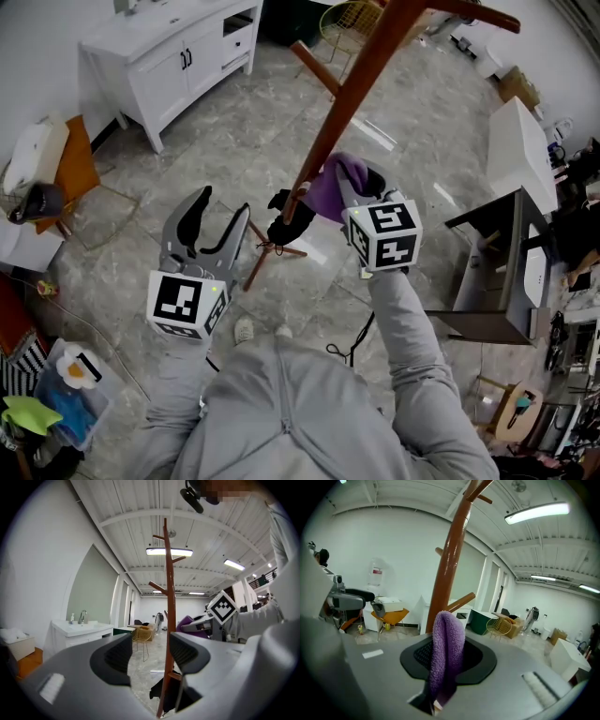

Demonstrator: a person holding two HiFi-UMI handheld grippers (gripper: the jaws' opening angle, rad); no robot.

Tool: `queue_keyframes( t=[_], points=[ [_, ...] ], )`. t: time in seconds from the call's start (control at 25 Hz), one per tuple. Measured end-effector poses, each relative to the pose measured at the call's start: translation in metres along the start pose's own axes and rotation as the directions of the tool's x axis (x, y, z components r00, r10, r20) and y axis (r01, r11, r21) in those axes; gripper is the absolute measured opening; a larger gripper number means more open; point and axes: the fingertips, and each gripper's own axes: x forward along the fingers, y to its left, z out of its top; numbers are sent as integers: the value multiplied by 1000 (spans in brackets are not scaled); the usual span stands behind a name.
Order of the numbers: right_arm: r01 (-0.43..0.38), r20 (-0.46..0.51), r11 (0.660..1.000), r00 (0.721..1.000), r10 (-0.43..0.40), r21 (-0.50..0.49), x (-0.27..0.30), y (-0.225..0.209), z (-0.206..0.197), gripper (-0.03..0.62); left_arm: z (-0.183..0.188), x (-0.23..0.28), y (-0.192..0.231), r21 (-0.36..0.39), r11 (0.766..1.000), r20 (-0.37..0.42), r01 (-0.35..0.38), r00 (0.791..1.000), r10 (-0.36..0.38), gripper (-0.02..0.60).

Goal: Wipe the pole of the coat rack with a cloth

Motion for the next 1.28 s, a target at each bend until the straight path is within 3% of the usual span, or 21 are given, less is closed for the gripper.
queue_keyframes(
  t=[0.64,1.28],
  points=[
    [114,-5,993,993,-114,43,-37,-56,-15,71,3,17,-18,12,999,0,53,999,-53,267],
    [261,10,961,965,-263,96,-96,-110,-28,70,10,30,-45,32,993,3,117,993,-117,267]
  ],
)
